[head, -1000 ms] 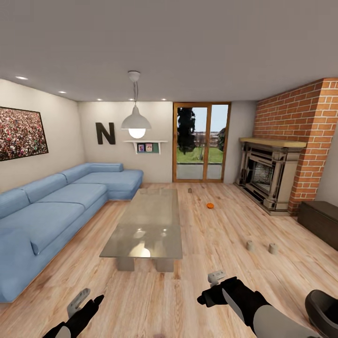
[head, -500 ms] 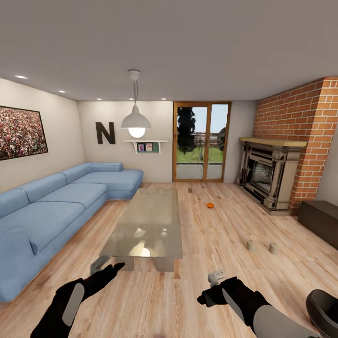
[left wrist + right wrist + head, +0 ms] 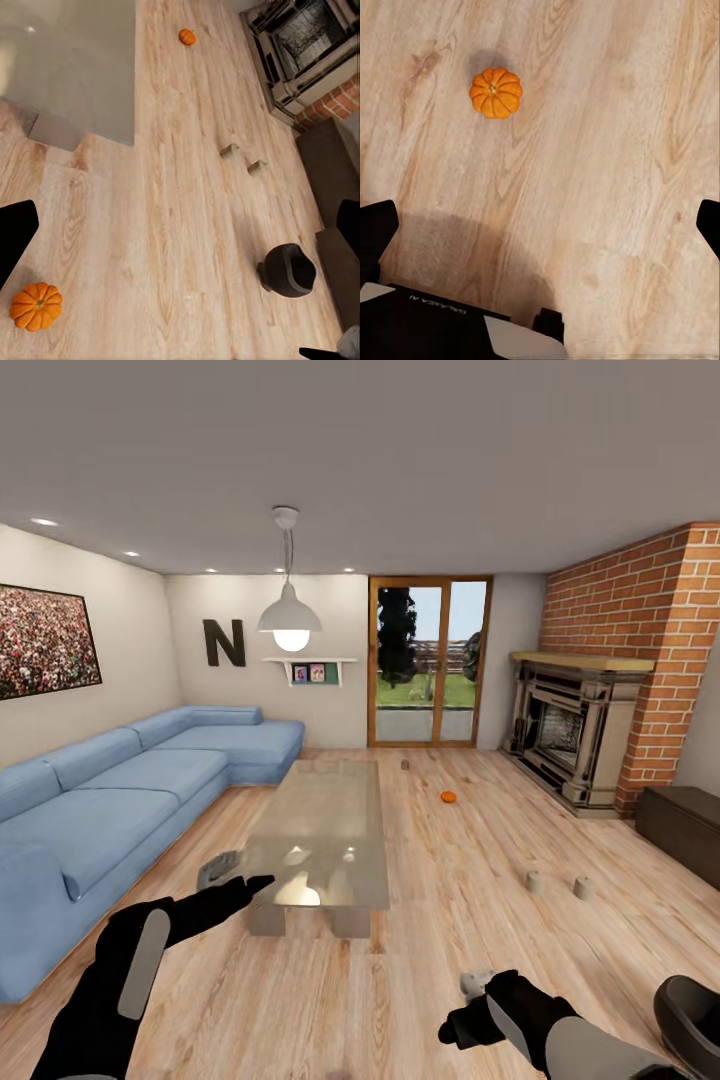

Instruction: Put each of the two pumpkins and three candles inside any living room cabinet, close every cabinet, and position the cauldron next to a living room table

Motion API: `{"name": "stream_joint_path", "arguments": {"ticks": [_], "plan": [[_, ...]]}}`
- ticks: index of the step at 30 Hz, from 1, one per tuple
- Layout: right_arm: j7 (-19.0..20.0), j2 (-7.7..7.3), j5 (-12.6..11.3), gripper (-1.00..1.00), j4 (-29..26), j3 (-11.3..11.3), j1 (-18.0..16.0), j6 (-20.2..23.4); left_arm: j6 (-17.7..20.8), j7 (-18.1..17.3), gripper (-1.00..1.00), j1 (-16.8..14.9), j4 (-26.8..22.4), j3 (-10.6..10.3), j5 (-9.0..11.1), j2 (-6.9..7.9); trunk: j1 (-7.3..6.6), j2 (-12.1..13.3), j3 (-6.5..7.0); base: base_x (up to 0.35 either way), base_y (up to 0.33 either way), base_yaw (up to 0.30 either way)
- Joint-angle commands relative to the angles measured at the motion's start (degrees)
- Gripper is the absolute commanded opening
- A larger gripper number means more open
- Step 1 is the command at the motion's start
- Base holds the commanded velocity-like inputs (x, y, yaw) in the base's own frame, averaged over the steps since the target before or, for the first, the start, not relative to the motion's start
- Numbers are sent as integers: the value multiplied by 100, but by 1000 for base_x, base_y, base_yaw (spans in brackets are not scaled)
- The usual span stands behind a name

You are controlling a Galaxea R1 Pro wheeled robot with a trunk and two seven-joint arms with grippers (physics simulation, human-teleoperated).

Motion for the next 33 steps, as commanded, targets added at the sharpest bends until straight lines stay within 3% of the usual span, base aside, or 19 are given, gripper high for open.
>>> {"name": "stream_joint_path", "arguments": {"ticks": [1, 7, 12, 24, 33], "plan": [[2, -5, -68, 100, 4, 32, -32, 74, 61, -41, 100, -6, -46, 6, -27, -2, 25, -50, -29, 0, 0, 0], [3, -4, -356, 100, 53, -444, -248, 454, 364, -47, 100, -6, -240, -120, -21, -2, 156, -291, -137, 0, 0, 0], [80, -1, -512, 100, 16, -794, -304, 531, 451, -60, 100, -6, -328, -413, -7, -2, 266, -491, -227, 0, 0, 0], [86, 12, -524, 100, -373, -810, -309, 593, 409, -412, 100, -6, -284, -459, -5, -17, 530, -973, -442, 0, 0, 0], [36, 400, -504, 100, -416, -782, -309, 570, -206, -531, 100, -6, 167, -466, -13, -15, 727, -1334, -615, 0, 0, 9]]}}
